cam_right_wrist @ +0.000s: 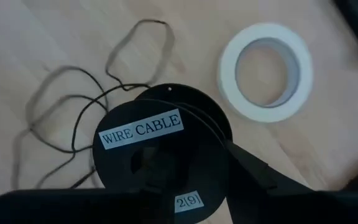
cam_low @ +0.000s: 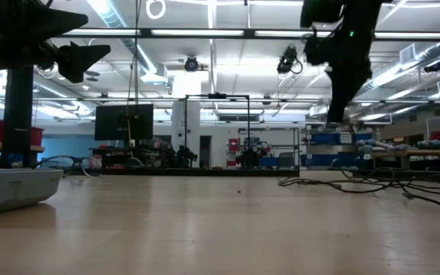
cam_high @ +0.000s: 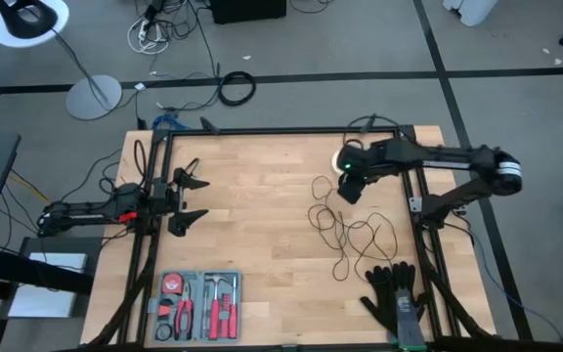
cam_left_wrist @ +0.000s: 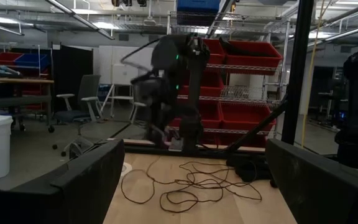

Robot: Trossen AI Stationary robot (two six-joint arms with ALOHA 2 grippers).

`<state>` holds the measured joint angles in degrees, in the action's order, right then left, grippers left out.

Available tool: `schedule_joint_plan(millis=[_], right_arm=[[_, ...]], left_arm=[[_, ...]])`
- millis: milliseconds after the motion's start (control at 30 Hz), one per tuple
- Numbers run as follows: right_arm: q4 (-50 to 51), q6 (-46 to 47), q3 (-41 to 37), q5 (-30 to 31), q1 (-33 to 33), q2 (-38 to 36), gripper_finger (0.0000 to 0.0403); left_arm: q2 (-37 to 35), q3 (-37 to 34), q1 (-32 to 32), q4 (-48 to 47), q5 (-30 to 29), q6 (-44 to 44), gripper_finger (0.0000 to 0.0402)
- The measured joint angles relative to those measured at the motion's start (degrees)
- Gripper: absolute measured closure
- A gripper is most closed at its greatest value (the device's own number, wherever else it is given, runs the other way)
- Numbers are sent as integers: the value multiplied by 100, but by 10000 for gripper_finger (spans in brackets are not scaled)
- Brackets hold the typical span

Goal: Coil cords
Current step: Coil the black wire on the black spool

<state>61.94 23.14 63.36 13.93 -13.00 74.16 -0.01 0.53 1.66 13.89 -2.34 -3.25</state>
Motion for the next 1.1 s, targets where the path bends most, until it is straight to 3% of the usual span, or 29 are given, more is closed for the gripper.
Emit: schedule_joint_plan(millis=[267, 467, 633, 867, 1100], right_arm=[[641, 436, 98, 54, 229, -1184, 306], [1384, 1212, 98, 719, 618, -1843, 306], [1223, 1459, 98, 1230, 979, -2047, 306], [-828, 648, -369, 1524, 1192, -1985, 306], [-3021, -215, -979, 493, 878, -1920, 307]], left_arm=[[0, 0, 0, 0, -1, 1, 6], [0, 1, -1, 0, 1, 1, 6], [0, 0, 1, -1, 0, 0, 6], [0, -1, 1, -2, -1, -1, 6], [0, 0, 0, 9, 0, 1, 6]])
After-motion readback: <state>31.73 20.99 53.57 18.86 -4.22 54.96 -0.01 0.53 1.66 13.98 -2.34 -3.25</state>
